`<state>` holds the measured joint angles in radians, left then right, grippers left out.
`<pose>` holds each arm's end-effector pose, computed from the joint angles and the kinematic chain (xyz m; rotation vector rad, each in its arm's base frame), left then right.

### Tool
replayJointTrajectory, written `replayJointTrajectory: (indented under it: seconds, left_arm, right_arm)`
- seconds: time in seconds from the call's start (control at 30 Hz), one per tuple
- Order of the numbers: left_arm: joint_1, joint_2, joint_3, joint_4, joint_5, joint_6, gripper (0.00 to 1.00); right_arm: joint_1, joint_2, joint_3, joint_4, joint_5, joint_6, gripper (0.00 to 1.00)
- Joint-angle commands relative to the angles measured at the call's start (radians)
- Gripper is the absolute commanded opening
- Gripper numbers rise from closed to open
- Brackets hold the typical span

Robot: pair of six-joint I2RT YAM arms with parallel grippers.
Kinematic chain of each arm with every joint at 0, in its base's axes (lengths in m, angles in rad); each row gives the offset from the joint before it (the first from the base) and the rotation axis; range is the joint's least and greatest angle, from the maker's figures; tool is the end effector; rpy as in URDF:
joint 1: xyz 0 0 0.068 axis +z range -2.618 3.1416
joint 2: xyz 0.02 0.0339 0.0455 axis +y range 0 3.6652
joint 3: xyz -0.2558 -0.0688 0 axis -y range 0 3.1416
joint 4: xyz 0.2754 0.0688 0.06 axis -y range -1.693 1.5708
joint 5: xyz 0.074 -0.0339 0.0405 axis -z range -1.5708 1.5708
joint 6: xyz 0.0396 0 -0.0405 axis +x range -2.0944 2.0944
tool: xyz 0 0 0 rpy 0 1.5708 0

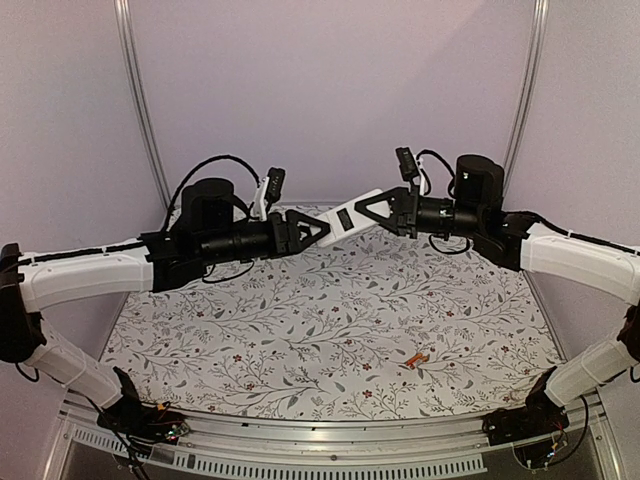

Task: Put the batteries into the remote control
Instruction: Remove the battery cover at the center of the board.

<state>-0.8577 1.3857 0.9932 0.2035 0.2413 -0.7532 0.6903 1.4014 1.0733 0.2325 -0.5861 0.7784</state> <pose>0.2289 -0.2791 0.2939 0.2988 1.9487 -1.3344 0.2663 0.2483 0.3235 -0.4251 1.8695 1.5400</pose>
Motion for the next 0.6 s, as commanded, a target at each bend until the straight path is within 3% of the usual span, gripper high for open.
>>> replayJointTrajectory:
  seconds: [0.0,0.13,0.37,0.57]
  left_arm:
    - [-0.010,0.030,0.033,-0.019,-0.012,-0.011,0.58]
    - [-0.010,0.039,0.031,-0.004,-0.006,-0.017,0.55]
    - [-0.003,0.031,0.002,-0.016,-0.036,-0.021,0.40]
    - [0.012,0.027,-0.014,-0.041,-0.041,-0.025,0.37]
  right_arm:
    - [0.014,-0.010,0.012,0.025,-0.003,-0.001,0.00]
    - [0.015,-0.007,0.018,0.021,-0.001,-0.005,0.00]
    - [0.016,-0.019,0.017,0.018,-0.007,-0.016,0.00]
    - [0.002,-0.040,0.022,0.020,-0.007,-0.017,0.00]
